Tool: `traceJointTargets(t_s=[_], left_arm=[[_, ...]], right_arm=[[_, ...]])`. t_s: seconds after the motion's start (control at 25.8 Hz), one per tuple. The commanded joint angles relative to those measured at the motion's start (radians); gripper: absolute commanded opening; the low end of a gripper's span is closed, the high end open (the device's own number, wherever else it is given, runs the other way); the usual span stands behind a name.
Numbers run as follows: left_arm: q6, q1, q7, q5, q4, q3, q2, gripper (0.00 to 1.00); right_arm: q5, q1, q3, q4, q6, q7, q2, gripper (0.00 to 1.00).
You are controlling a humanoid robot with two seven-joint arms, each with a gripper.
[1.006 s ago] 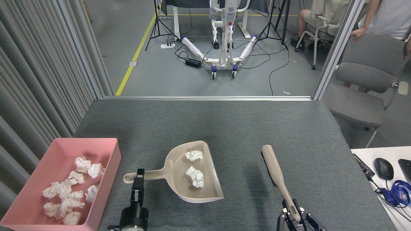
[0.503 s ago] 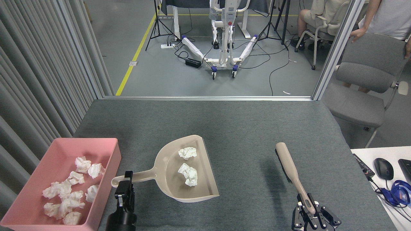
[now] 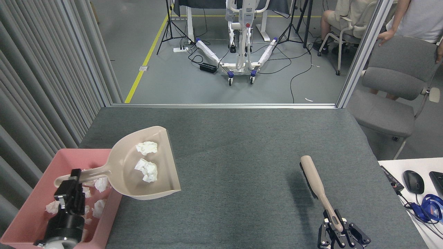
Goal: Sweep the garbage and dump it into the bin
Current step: 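Lift the dustpan over the pink bin and tip it with left hand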
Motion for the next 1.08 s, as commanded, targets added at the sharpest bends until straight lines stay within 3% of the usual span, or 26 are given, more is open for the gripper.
traceJointTargets(t_s=[0.0, 0.15, 0.43, 0.58, 0.7, 0.85, 1.05], left_arm=[[-0.005, 0.017, 0.000, 0.079, 0.042, 0.074, 0.087, 0.02], [-0.008, 0.036, -0.003, 0.127, 0.093, 0.106, 0.171, 0.02], [-0.017, 0.089, -0.012, 0.129, 0.188, 0.185, 0.251, 0.05], [-0.098, 0.093, -0.014, 0.112, 0.257, 0.186, 0.292, 0.06], [-0.169, 0.088, -0.008, 0.023, 0.309, 0.186, 0.332, 0.05], [-0.161, 0.082, -0.002, -0.155, 0.365, 0.214, 0.363, 0.04], [-0.224, 0.073, 0.006, -0.276, 0.372, 0.277, 0.369, 0.05]], right_arm=[[-0.001, -0.016, 0.000, 0.033, 0.003, -0.007, 0.017, 0.00], [-0.006, -0.021, 0.000, 0.047, 0.003, -0.007, 0.021, 0.00], [-0.014, -0.032, 0.003, 0.065, 0.003, -0.007, 0.021, 0.00], [-0.014, -0.032, 0.006, 0.065, 0.001, -0.007, 0.023, 0.00], [-0.014, -0.032, 0.009, 0.065, 0.001, -0.007, 0.032, 0.02], [-0.014, -0.032, 0.009, 0.065, 0.001, -0.007, 0.034, 0.06], [-0.012, -0.032, 0.011, 0.068, 0.001, -0.007, 0.035, 0.14]])
